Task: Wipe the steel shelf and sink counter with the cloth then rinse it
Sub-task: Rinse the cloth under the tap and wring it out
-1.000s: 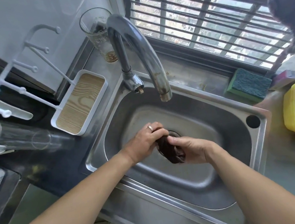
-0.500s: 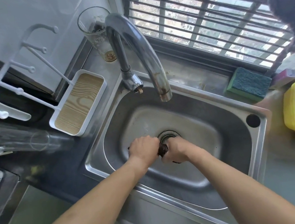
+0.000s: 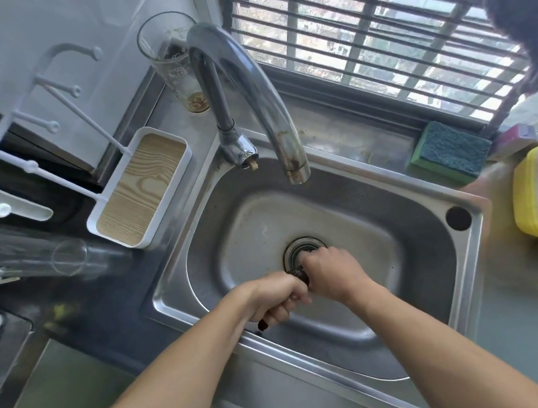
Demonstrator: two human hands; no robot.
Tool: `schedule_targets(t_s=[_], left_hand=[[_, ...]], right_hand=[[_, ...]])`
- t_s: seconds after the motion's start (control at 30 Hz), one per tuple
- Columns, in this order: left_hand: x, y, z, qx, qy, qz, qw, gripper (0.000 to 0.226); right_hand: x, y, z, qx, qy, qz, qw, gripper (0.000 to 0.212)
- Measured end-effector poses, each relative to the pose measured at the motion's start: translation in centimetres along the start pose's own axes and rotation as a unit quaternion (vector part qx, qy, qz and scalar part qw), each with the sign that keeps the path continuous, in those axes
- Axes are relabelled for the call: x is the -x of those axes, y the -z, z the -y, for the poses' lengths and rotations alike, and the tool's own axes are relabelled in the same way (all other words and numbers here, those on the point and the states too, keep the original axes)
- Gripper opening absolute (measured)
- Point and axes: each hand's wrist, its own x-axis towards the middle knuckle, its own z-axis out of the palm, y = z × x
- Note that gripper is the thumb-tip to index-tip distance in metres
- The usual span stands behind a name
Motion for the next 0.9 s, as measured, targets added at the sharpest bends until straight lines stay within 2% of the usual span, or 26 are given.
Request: schedule_targets(t_s=[0.07,0.13,0.23,0.27,0.33,0.4,0.47,0.57,0.67,0.73,0.77,0.8,0.83,0.9], left_hand=[[0.1,0.8,0.2,0.034,-0.002,0.076,0.997,0.034],[0.1,1.3,0.4,0.067,-0.016,0.119,0.991,0.044],[-0.1,2.2,0.7,0.102,-0.035,0.117,0.987,0.053],[-0.3,2.4,0.9,0.074,-0.061,0.088,0.991,0.048],[-0.3,2.9,1.1,-0.075,-0.152,-0.014,0.985,0.026],[-0.5,3.4,1.2,-0.273,-0.223,-0.151,0.924,0.011],[-0.4,4.0,1.3,-0.375,-0.255,-0.264,0.851,0.024],[0.2,4.2,1.3,-0.398,-0.402,-0.288,0.773,0.037],[0.4,3.5,0.2,-0.422,-0.532,-0.298,0.671,0.03],[0.4,3.2,-0.5,-0.454,-0.564,-0.308,0.617,0.027],[0.4,3.4,-0.7,-0.479,-0.561,-0.309,0.601,0.03],[0.4,3.6,-0.8,-0.512,-0.544,-0.307,0.589,0.032],[0.4,3.6,-0.6,-0.553,-0.515,-0.304,0.581,0.031],[0.4,3.0,-0.1,-0.614,-0.441,-0.314,0.575,0.027]], right_hand=[[0.2,0.0,0.0,-0.009,0.005,-0.008,1.0,0.02],[0.2,0.1,-0.2,-0.025,-0.001,-0.018,1.0,0.016],[0.0,0.1,-0.3,-0.064,-0.02,-0.019,0.998,0.016],[-0.1,0.1,-0.3,-0.077,-0.021,-0.008,0.997,0.019],[-0.3,0.1,-0.1,-0.122,-0.018,0.035,0.992,0.032],[-0.2,0.3,-0.1,-0.223,-0.043,0.085,0.97,0.05],[0.2,1.3,-0.5,-0.403,-0.099,0.109,0.903,0.056],[0.8,2.1,-1.2,-0.625,-0.128,0.126,0.76,0.053],[1.0,2.4,-1.5,-0.734,-0.094,0.243,0.627,0.054],[0.8,2.6,-1.2,-0.742,-0.073,0.342,0.572,0.054],[0.7,2.8,-1.0,-0.721,-0.069,0.382,0.573,0.049],[0.7,2.8,-0.8,-0.686,-0.074,0.41,0.596,0.041],[0.6,2.7,-0.5,-0.644,-0.087,0.421,0.634,0.031],[0.4,2.2,-0.2,-0.555,-0.113,0.394,0.724,0.012]])
